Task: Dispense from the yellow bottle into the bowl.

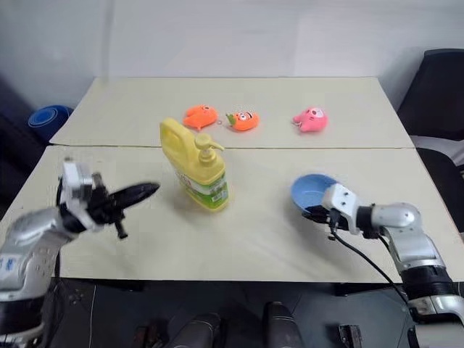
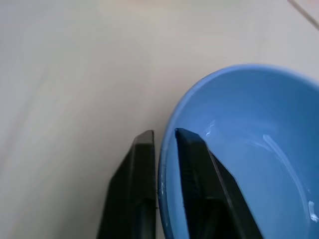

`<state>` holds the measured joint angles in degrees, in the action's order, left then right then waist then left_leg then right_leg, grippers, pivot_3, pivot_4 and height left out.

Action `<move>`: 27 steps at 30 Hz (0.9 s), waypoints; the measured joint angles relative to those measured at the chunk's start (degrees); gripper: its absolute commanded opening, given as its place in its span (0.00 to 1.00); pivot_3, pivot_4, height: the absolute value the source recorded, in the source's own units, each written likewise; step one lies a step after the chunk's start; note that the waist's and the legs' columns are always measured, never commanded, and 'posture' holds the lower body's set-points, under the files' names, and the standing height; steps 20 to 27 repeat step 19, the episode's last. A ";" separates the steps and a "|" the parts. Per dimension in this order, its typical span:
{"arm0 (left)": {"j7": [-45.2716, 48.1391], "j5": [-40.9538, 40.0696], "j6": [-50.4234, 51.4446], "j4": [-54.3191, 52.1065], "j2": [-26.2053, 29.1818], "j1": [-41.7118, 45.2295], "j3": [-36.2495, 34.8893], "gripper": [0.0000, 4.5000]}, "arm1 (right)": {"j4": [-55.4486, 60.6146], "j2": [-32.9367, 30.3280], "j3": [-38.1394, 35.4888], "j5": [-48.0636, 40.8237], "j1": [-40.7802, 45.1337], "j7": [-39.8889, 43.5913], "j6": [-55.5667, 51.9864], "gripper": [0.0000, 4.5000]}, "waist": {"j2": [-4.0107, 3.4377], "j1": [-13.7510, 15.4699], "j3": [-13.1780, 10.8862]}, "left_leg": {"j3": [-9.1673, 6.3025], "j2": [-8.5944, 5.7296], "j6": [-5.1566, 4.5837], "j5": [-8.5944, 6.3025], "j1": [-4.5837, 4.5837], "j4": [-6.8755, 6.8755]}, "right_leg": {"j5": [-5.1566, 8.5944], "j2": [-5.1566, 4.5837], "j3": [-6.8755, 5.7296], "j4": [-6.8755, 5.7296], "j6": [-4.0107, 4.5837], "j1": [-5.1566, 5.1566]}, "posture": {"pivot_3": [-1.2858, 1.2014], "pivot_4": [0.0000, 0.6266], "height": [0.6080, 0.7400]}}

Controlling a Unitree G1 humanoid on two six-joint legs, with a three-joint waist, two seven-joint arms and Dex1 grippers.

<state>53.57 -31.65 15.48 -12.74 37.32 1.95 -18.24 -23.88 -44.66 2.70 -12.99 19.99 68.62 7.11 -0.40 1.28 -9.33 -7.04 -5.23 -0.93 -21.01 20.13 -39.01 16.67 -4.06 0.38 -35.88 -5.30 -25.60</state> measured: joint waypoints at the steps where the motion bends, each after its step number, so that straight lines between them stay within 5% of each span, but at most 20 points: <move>1: 0.18 0.76 -1.97 0.05 -0.48 -1.85 -0.43 0.09 | -0.71 0.51 -0.76 -0.48 -0.27 0.61 1.28 0.43 | -0.03 0.06 0.00 | 0.01 -0.01 0.00 0.00 -0.02 -0.02 | 0.00 -0.01 0.01 0.00 0.00 0.03 | 0.52 0.24 1.00; 8: -0.34 3.63 -8.27 2.60 -2.49 -11.61 -2.28 0.55 | 6.63 2.09 -8.64 -9.20 -7.32 1.59 1.83 0.97 | -0.06 0.38 -0.01 | -0.08 0.02 -0.03 -0.03 0.00 0.03 | 0.00 -0.01 -0.02 0.07 0.01 0.07 | 0.52 0.24 1.00; 14: 0.26 7.95 -17.37 5.42 -3.01 -19.35 -3.88 0.96 | 22.87 2.17 -14.68 -15.65 -22.46 0.96 -2.06 1.00 | -0.08 0.40 -0.01 | -0.04 0.01 -0.13 -0.09 -0.07 0.03 | -0.01 -0.04 0.01 0.13 -0.01 0.21 | 0.52 0.24 1.00; 19: -2.27 13.20 -24.47 8.15 -4.21 -23.66 -4.16 0.99 | 29.89 2.61 -16.82 -16.22 -29.52 -1.45 -2.58 1.00 | -0.07 0.29 -0.01 | -0.01 0.01 -0.15 -0.10 -0.12 0.05 | -0.01 -0.03 0.04 0.11 -0.01 0.23 | 0.52 0.24 1.00; 27: -2.27 13.20 -24.47 8.15 -4.21 -23.66 -4.16 0.99 | 29.89 2.61 -16.82 -16.22 -29.52 -1.45 -2.58 1.00 | -0.07 0.29 -0.01 | -0.01 0.01 -0.15 -0.10 -0.12 0.05 | -0.01 -0.03 0.04 0.11 -0.01 0.23 | 0.52 0.24 1.00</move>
